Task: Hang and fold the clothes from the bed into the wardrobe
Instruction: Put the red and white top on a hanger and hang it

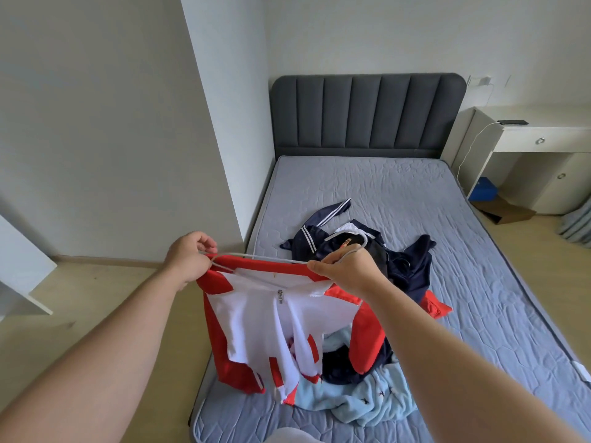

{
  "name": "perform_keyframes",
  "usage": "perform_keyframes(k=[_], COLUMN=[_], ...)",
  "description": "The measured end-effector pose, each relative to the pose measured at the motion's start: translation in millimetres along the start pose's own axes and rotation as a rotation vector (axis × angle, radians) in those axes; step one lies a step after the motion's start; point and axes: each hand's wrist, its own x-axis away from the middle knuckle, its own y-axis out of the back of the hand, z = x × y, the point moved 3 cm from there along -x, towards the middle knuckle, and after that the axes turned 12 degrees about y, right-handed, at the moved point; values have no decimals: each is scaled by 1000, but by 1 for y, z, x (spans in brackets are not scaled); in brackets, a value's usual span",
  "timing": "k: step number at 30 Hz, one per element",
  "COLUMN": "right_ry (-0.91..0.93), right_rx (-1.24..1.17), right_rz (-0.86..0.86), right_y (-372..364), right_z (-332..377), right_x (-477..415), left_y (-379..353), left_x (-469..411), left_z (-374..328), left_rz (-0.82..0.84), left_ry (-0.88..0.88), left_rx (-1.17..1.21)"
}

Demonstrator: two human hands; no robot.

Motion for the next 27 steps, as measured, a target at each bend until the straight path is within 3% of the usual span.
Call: perform_keyframes(k=[2,5,11,15,20,25,27], right_ry=[-26,6,113,150,134,193,212], right_rx=[44,89,273,374,335,308,442], right_rz=[11,-70,-23,16,6,-8,15], right_y=[-6,-12,-13,-15,-7,3,12], right_z=[0,9,40,54,53,52,44], right_x=[4,7,5,5,9,12,13], left_y=[-1,-6,-40,-67,-73,-67,-65], left_x=[2,15,58,87,98,96,96], left_z=[2,-12,-56,-79,-84,-88,-91], left_rz=[-42,-87,23,76,160,75,27], left_ry=[26,-75,-333,-478,-596,-779,-817], left_rx=[4,-158,-514,-486,-349,-326,-257])
